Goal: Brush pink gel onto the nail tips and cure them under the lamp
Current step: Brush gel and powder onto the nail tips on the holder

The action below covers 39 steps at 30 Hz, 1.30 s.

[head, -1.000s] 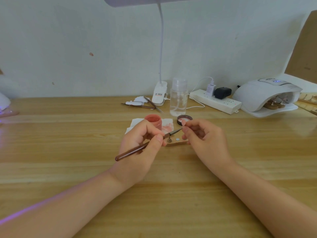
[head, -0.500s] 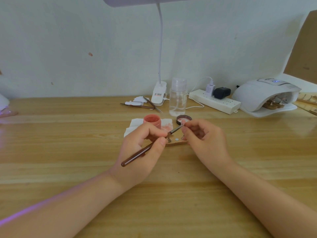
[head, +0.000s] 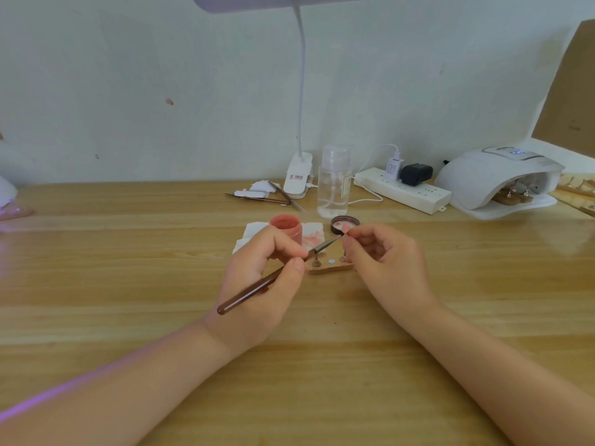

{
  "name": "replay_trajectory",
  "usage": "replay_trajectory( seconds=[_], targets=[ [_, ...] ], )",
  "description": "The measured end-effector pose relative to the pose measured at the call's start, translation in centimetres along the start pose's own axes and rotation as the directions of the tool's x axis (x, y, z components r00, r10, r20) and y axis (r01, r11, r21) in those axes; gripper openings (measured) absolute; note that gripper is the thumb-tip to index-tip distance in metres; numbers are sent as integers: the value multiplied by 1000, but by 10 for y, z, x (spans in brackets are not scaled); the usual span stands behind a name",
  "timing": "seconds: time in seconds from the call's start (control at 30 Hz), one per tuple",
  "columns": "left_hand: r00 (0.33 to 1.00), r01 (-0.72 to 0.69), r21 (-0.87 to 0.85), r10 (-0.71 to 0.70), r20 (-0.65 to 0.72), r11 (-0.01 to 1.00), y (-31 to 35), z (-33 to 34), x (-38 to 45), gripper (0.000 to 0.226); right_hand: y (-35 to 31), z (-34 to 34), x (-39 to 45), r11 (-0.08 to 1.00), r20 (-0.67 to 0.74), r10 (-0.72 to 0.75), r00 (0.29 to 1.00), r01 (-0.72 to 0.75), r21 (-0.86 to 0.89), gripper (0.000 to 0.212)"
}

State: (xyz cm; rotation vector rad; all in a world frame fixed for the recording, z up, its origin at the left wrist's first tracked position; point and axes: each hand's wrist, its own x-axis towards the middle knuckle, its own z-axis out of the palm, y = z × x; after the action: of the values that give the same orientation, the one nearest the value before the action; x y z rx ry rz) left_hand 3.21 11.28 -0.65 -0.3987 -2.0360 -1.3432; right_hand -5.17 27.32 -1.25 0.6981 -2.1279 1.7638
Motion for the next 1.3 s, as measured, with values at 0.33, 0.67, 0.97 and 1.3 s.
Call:
replay_trajectory(
  seconds=[0.33,0.67,0.97,1.3],
  targets=[
    [998,62,-7,-62,22,998,1,3,1,16,0,1,-1,1000,-11,-19,1000,18,-21,23],
    [970,202,-11,-201,-137,979,10,-6,38,16,0,1,-1,999,5,-2,1000,2,-32,24],
    [893,450,361,-397,-214,817,7,-37,101,15,3,2,1,997,23,19,1000,-17,-75,18],
    [828,518,495,-554,-87,697,-16,-35,127,14,1,3,0,999,28,-4,1000,5,-54,23]
  ],
)
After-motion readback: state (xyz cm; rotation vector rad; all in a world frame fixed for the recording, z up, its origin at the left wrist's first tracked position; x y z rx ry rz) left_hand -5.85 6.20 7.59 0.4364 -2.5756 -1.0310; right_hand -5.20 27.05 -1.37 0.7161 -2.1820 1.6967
